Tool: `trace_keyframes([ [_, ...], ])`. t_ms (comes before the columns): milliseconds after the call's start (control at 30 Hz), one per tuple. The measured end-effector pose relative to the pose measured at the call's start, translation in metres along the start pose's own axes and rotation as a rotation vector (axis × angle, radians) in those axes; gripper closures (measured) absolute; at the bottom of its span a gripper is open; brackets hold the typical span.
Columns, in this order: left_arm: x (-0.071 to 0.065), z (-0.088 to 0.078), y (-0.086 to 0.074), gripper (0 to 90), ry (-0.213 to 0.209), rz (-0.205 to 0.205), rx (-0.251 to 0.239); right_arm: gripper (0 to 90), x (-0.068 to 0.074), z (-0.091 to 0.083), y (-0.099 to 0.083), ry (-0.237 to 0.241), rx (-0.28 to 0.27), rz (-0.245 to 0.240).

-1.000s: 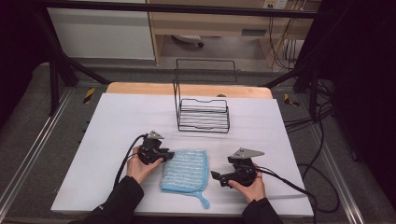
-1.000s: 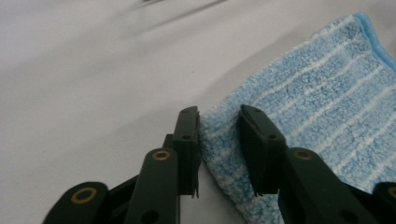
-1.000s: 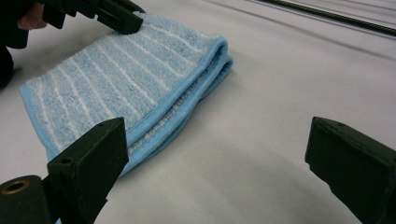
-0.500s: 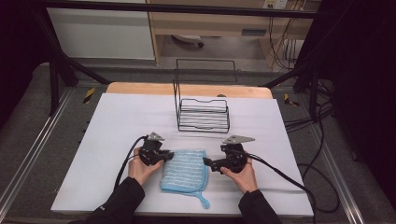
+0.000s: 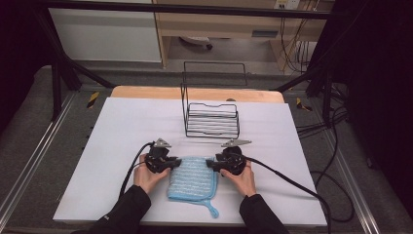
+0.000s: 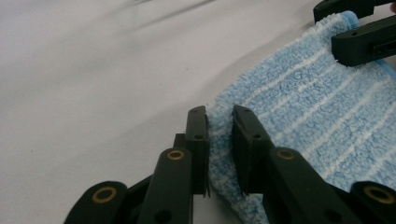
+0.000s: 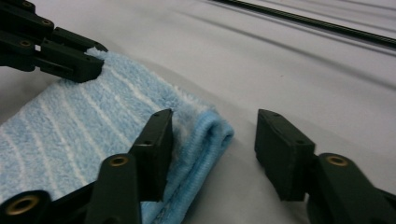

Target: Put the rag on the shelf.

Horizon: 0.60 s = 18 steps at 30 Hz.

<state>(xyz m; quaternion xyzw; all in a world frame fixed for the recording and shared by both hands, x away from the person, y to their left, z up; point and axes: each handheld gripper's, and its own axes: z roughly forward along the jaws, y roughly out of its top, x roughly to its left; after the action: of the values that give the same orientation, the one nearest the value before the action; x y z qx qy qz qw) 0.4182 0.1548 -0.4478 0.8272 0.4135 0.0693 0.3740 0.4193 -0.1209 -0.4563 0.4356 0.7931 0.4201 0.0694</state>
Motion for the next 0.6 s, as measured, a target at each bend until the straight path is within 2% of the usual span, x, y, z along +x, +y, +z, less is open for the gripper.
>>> trace_keyframes([
  [133,0.0000,-0.0003,0.0000,76.8,0.001,0.009,0.003,59.7,0.0007,-0.0001,-0.0001,0.037,0.017,0.017],
  [300,0.0001,-0.0003,-0.0001,76.7,0.000,0.008,0.003,63.8,0.0011,-0.0003,-0.0001,0.051,0.031,0.044],
  [600,0.0000,-0.0006,0.0001,79.1,-0.007,-0.005,-0.005,77.3,0.0020,0.0008,-0.0004,0.087,0.037,0.097],
])
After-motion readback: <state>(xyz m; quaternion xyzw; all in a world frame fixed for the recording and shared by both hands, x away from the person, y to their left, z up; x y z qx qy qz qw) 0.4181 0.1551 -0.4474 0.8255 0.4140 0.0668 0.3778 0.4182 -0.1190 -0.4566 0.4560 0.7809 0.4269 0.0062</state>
